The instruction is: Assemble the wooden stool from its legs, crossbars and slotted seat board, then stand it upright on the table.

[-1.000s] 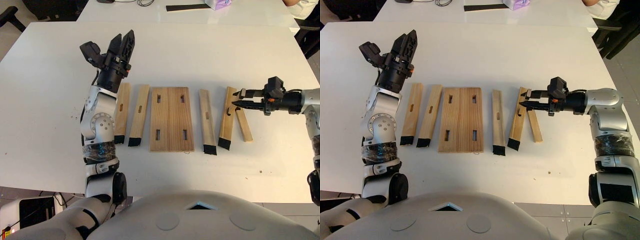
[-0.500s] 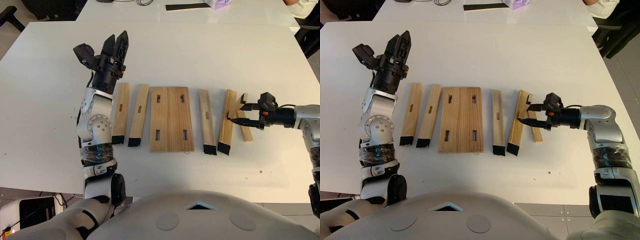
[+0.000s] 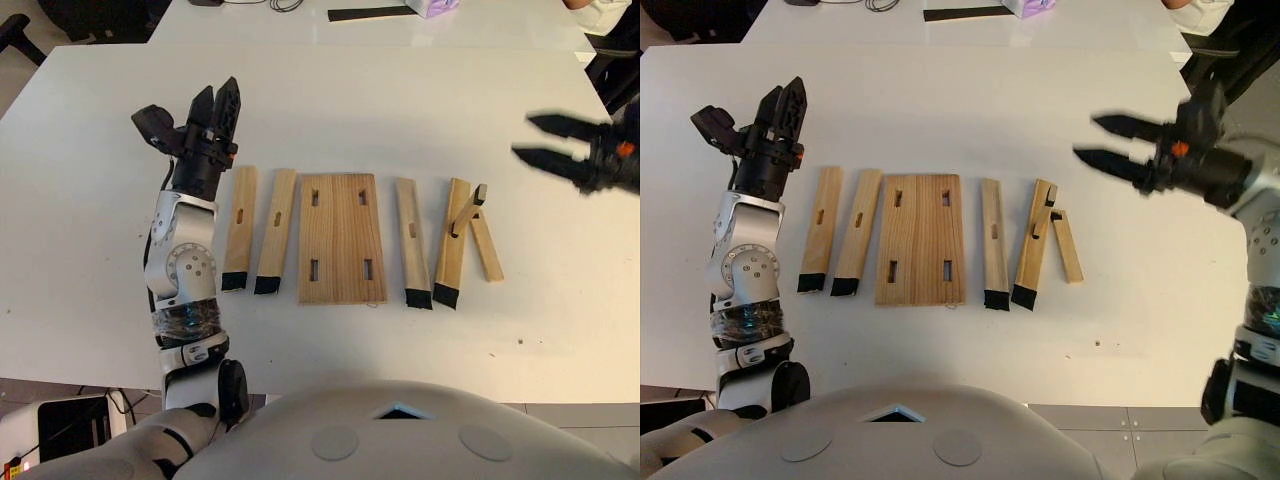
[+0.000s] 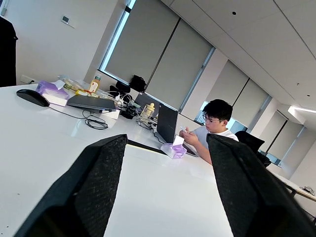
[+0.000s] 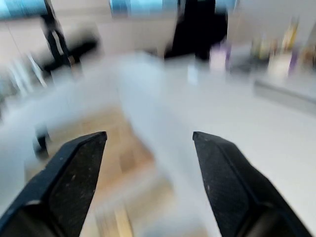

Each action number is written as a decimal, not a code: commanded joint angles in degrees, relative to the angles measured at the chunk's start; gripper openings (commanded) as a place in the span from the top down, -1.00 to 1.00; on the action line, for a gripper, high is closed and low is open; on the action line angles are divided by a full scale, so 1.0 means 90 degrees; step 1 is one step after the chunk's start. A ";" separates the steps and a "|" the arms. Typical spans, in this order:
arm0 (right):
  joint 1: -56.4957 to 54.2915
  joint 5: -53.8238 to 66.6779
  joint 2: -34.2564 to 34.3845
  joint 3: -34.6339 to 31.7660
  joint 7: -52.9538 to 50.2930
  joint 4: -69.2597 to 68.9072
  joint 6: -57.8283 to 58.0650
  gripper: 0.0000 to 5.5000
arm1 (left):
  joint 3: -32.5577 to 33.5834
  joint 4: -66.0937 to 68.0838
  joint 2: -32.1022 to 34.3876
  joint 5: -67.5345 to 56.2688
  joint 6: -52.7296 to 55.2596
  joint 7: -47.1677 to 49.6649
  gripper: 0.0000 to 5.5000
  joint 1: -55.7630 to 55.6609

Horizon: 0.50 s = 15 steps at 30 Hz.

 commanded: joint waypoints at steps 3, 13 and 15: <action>-0.0038 -0.0289 0.1049 0.1175 -0.1419 -0.1585 0.0155 -0.17 | -0.0111 0.0227 0.0042 0.0132 0.0004 0.0025 -0.09 -0.0327; 0.0208 -0.0339 0.1020 0.1074 -0.1275 -0.1302 0.0057 -0.17 | -0.0042 0.0313 0.0009 0.0152 -0.0068 0.0077 -0.09 -0.0324; 0.0000 -0.0018 0.1078 0.0907 -0.1376 -0.1410 0.0187 -0.17 | -0.0033 0.0287 0.0004 0.0134 -0.0064 0.0084 -0.09 -0.0319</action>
